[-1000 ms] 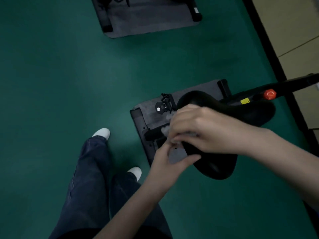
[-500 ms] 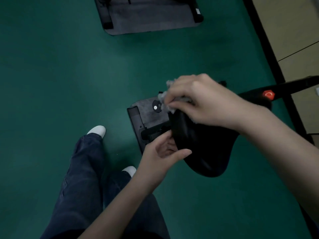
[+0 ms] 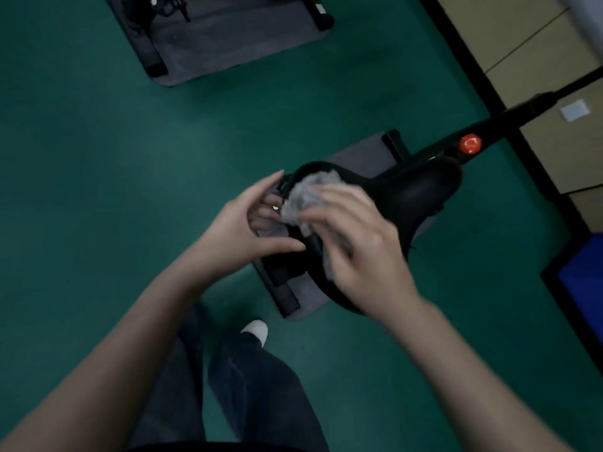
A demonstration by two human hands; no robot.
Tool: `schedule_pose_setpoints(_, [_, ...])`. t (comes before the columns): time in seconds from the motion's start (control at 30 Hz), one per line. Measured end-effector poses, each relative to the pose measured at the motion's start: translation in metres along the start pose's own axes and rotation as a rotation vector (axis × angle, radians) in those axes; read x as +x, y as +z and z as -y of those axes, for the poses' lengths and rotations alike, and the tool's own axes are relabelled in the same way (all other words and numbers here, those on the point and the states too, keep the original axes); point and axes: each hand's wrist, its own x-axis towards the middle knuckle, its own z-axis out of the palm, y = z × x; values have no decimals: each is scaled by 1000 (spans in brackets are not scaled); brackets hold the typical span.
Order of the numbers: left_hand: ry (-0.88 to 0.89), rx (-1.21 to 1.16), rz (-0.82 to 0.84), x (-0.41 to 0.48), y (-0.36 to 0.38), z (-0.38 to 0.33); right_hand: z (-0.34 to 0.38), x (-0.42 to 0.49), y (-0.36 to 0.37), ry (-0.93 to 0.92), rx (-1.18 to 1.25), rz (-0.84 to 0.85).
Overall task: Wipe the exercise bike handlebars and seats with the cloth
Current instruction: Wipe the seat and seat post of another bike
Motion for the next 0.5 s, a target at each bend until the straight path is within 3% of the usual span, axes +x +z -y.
schedule_pose_setpoints(0.17, [-36,182,125,14,-12,-11,3,-71,13,327,-81,-457])
schedule_pose_setpoints(0.27, [-46,187,164,16,-15,-12,11,-91,27,635,-68,-759])
schedule_pose_setpoints(0.4, [-12,239,219,23,-23,-11,17,-83,49,1051,230,-1261])
schedule_pose_setpoints(0.5, [7,281,288,37,-30,-13,20,-68,62,1169,426,-1583])
